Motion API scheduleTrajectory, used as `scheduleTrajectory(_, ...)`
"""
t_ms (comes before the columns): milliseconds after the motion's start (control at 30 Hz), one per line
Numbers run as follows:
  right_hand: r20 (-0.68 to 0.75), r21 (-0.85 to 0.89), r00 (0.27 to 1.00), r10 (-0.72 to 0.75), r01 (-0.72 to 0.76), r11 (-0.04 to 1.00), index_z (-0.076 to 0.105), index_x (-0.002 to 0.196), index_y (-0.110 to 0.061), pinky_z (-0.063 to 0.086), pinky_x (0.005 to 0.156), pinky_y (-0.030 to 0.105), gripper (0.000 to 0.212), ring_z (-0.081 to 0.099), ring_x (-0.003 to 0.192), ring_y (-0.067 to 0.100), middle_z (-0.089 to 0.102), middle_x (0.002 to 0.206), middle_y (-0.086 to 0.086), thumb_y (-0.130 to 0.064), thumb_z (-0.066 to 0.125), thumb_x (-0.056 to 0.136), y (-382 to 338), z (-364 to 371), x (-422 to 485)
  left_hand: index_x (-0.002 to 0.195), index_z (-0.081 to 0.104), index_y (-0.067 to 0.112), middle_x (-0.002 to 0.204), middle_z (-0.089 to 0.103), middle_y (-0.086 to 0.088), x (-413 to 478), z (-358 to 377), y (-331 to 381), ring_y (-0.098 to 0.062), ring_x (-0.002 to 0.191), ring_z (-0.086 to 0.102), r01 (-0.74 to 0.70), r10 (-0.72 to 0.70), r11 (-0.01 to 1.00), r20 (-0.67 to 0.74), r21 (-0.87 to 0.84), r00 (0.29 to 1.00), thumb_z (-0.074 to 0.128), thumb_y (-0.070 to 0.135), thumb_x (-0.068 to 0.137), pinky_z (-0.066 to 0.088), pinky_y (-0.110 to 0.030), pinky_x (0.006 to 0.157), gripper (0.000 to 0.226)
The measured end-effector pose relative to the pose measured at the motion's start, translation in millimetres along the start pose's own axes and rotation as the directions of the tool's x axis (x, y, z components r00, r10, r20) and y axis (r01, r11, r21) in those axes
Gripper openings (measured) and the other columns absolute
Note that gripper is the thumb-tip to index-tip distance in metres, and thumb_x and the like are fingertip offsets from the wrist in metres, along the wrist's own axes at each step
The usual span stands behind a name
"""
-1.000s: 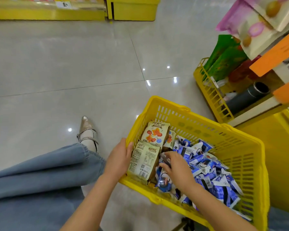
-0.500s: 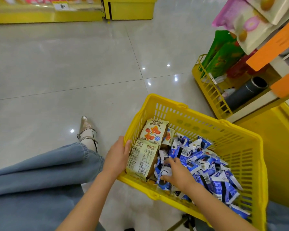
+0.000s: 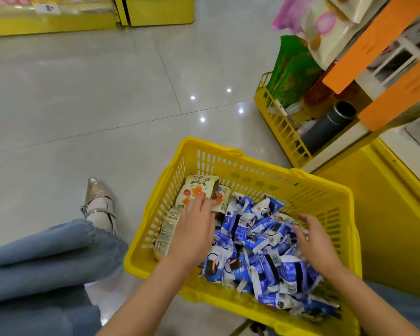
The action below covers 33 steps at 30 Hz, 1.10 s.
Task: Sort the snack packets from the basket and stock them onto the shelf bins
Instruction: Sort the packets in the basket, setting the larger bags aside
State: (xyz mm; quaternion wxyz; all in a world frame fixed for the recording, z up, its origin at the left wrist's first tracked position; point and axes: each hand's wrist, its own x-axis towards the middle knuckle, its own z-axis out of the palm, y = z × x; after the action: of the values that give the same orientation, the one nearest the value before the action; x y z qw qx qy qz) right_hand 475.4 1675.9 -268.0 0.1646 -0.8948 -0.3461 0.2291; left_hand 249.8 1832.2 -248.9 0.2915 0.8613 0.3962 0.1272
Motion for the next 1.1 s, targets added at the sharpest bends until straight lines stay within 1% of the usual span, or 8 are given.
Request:
scheduleTrajectory(233,0.168,-0.03,0.971,0.169,-0.167,0.986,0.038,0.138,-0.003,0.032,0.106,0.035,0.048,0.04,0.131,0.029,0.043,0.142,0.016,-0.029,0.044,0.098,26.3,17.1,64.8,0.137,0.037,0.013,0.136,0.039,-0.004,48.0,66.8,22.5,-0.018,0.124,0.037,-0.081,0.082,0.997,0.351,-0.018,0.933,0.034,0.025,0.101,0.031,-0.028,0.103,0.038)
scheduleTrajectory(400,0.269,0.029,0.909,0.318,-0.337,0.941,0.037,0.138,-0.004,0.036,0.103,0.039,0.046,0.043,0.127,0.032,0.042,0.141,0.017,-0.029,0.038,0.1,40.4,39.4,99.3,0.14,0.032,0.01,0.14,0.038,-0.008,86.7,102.9,24.4,-0.022,0.128,0.034,-0.006,0.005,1.0,0.477,0.0,0.879,0.035,0.026,0.101,0.03,-0.033,0.106,0.043)
scheduleTrajectory(533,0.328,0.1,0.864,0.383,-0.435,0.895,0.042,0.135,-0.004,0.041,0.088,0.033,0.041,0.05,0.111,0.027,0.051,0.127,0.013,-0.02,0.044,0.098,52.5,49.3,116.0,0.141,0.029,0.011,0.141,0.036,-0.009,104.4,126.9,24.8,-0.025,0.128,0.035,0.08,-0.057,0.997,0.569,-0.015,0.82,0.036,0.029,0.1,0.032,-0.035,0.103,0.045)
scheduleTrajectory(633,0.386,0.163,0.835,0.393,-0.481,0.862,0.041,0.133,-0.001,0.036,0.081,0.026,0.046,0.051,0.111,0.029,0.052,0.129,0.017,-0.012,0.057,0.091,54.9,52.9,123.0,0.141,0.032,0.014,0.143,0.037,-0.006,112.7,140.3,23.8,-0.024,0.129,0.037,0.133,-0.084,0.99,0.591,-0.04,0.802,0.039,0.031,0.099,0.034,-0.037,0.105,0.046)
scheduleTrajectory(800,0.477,0.043,0.799,0.366,-0.437,0.898,0.057,0.12,-0.003,0.044,0.077,0.03,0.032,0.057,0.09,0.022,0.063,0.115,0.015,-0.016,0.058,0.091,57.4,55.0,129.2,0.124,0.054,0.018,0.129,0.048,-0.002,117.3,150.0,23.2,-0.021,0.113,0.05,0.16,-0.096,0.985,0.555,-0.068,0.826,0.048,0.033,0.096,0.043,-0.033,0.09,0.033)
scheduleTrajectory(867,0.437,0.056,0.835,0.334,-0.396,0.916,0.061,0.117,-0.003,0.046,0.078,0.03,0.032,0.059,0.09,0.022,0.065,0.11,0.014,-0.019,0.062,0.089,60.1,53.4,127.9,0.111,0.06,0.018,0.124,0.051,0.0,116.1,152.3,23.6,-0.02,0.111,0.051,0.175,-0.116,0.982,0.502,-0.072,0.857,0.052,0.033,0.094,0.044,-0.032,0.084,0.024)
scheduleTrajectory(967,0.312,0.076,0.902,0.299,-0.338,0.938,0.063,0.115,-0.003,0.049,0.09,0.036,0.032,0.062,0.098,0.027,0.066,0.11,0.016,-0.018,0.065,0.087,58.3,45.9,121.8,0.094,0.06,0.018,0.121,0.053,-0.001,111.8,151.1,24.7,-0.021,0.112,0.051,0.191,-0.142,0.979,0.439,-0.068,0.887,0.051,0.03,0.095,0.046,-0.032,0.08,0.015)
scheduleTrajectory(1100,0.184,-0.058,0.964,0.189,-0.182,0.982,0.065,0.111,-0.01,0.049,0.083,0.031,0.028,0.062,0.095,0.021,0.068,0.107,0.008,-0.025,0.063,0.088,44.7,27.2,107.8,0.091,0.052,0.015,0.097,0.049,0.0,98.8,142.6,26.8,-0.016,0.076,0.047,0.15,-0.114,0.987,0.381,-0.065,0.917,0.045,0.025,0.098,0.037,-0.03,0.066,0.014)
